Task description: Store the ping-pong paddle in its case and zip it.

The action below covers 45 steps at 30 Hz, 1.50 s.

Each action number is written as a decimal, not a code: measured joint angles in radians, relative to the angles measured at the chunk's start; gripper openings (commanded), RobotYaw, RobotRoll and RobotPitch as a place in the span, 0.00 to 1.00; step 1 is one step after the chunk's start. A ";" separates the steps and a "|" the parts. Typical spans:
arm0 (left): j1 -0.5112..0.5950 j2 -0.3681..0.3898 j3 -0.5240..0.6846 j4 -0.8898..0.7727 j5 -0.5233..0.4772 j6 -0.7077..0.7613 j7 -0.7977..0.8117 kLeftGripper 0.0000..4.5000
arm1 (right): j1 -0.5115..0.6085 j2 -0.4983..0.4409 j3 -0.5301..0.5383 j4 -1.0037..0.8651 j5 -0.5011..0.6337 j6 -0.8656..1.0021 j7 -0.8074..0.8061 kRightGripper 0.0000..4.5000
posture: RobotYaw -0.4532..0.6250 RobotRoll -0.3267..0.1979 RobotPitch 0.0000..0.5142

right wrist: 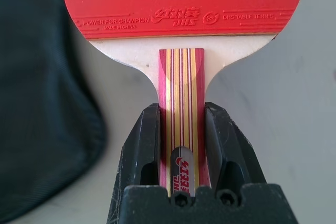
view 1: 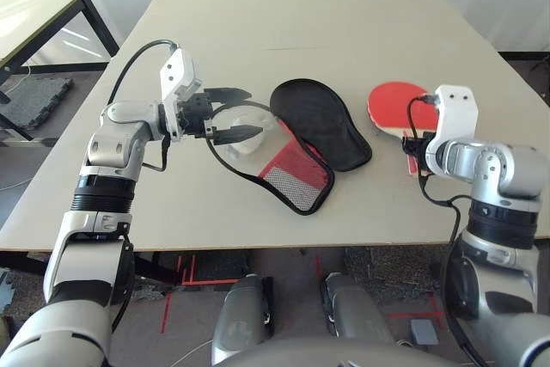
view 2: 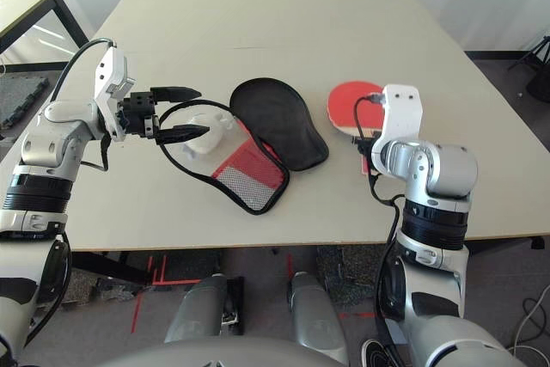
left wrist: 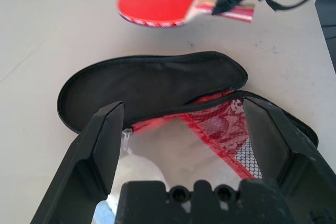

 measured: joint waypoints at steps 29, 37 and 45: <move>0.112 0.033 0.032 -0.132 -0.019 0.041 0.067 1.00 | -0.055 -0.047 0.415 0.218 0.021 -0.253 0.292 0.23 | 0.55 0.62 0.17; 0.131 0.033 0.032 -0.147 -0.020 0.044 0.074 1.00 | -0.056 -0.037 0.408 0.256 0.017 -0.282 0.295 0.23 | 0.55 0.62 0.17; 0.130 0.033 0.032 -0.147 -0.020 0.044 0.074 1.00 | -0.060 -0.006 0.393 0.322 0.007 -0.324 0.278 0.23 | 0.55 0.62 0.17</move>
